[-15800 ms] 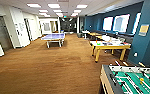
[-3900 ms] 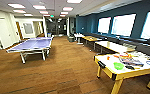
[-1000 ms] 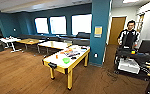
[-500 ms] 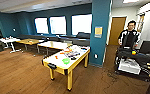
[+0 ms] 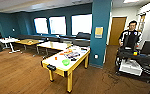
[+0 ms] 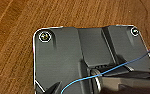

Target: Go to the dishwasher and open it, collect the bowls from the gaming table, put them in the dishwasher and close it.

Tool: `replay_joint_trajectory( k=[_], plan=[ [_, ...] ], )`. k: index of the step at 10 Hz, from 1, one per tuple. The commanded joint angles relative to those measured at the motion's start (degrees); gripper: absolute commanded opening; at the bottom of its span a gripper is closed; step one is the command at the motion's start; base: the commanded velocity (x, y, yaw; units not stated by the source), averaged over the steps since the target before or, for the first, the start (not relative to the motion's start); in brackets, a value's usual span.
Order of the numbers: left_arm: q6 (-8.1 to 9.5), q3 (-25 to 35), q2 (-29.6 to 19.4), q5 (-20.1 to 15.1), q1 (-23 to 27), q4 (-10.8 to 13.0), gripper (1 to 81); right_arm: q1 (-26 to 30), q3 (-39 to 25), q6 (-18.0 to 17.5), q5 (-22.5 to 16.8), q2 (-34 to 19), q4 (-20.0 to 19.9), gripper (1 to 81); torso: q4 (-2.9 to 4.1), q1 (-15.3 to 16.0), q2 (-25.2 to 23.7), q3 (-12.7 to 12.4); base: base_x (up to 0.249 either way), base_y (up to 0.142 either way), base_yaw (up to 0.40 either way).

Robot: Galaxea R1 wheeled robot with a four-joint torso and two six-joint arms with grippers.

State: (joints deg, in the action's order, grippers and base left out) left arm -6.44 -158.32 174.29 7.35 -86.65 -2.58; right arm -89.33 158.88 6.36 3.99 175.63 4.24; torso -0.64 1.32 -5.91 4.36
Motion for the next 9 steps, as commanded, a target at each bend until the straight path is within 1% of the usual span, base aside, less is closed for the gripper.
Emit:
replay_joint_trajectory(
  k=[1, 9],
  plan=[
    [-0.42, -0.15, -0.43, -2.51, 3.02, -0.32, 81.1, 2.97, -0.34, 0.14, -2.67, 0.45, 0.06, 81.1, 0.00, 0.00, 0.00, 0.00, 0.091, 0.077, 0.000],
    [-0.42, -0.15, -0.52, -2.52, 3.02, -0.14, 81.1, 2.97, -0.25, 0.14, -2.67, 0.54, 0.06, 81.1, 0.00, 0.02, 0.00, 0.00, 0.087, 0.066, 0.000]
  ],
)
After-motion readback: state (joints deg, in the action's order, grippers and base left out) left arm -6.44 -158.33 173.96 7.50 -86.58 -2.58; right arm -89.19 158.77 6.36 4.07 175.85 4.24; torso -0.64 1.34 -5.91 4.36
